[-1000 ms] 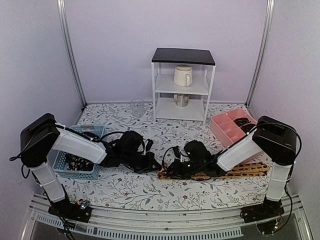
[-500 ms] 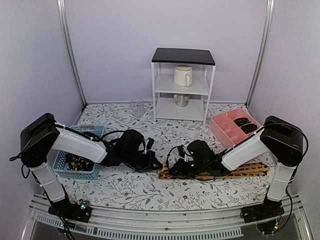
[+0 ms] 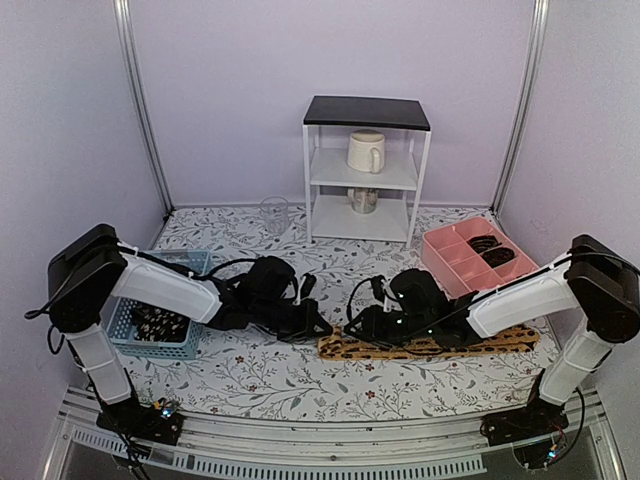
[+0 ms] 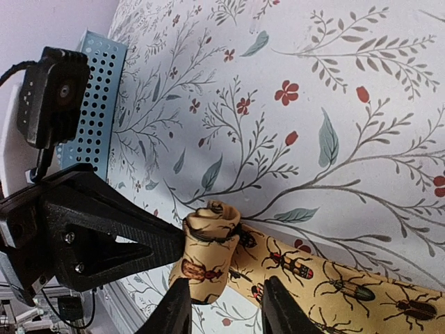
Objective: Roll the ties
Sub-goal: Roll the tie at the center of the board.
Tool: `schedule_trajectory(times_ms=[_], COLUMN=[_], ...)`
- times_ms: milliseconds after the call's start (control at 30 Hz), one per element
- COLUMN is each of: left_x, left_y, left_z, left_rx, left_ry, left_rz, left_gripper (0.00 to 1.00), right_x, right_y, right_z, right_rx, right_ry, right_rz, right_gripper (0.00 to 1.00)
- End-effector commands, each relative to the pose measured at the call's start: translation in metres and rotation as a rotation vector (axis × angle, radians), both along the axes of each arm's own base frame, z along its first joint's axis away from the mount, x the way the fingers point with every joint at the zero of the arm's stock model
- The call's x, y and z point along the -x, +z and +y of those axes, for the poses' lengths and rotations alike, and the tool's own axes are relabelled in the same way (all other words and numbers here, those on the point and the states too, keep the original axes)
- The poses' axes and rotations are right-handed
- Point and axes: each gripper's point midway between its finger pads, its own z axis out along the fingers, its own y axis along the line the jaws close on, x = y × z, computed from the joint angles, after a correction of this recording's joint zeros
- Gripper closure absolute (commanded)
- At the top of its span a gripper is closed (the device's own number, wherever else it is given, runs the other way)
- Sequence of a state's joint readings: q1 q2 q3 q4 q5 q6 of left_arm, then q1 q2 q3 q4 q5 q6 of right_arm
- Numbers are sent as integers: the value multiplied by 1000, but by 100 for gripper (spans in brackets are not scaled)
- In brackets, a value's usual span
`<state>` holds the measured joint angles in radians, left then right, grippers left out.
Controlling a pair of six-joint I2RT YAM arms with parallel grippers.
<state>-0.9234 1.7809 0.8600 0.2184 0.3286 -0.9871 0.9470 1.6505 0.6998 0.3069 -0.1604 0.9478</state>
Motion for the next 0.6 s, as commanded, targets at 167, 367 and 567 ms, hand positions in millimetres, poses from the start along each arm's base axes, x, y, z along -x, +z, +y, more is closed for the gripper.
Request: schedule_trajectory(times_ms=[167, 367, 567], left_x=[4, 3, 3], left_y=[-4, -5, -1], left_z=[-24, -27, -24], left_rx=[27, 34, 38], left_ry=[-52, -54, -42], left_rz=[-7, -11, -24], left_gripper=[100, 100, 100], right_x=[5, 4, 2], right_y=[-3, -11, -28], right_z=[0, 9, 8], right_rx=[-36, -39, -5], right_ry=[-3, 14, 4], right_rz=[47, 71, 83], right_gripper=[55, 56, 65])
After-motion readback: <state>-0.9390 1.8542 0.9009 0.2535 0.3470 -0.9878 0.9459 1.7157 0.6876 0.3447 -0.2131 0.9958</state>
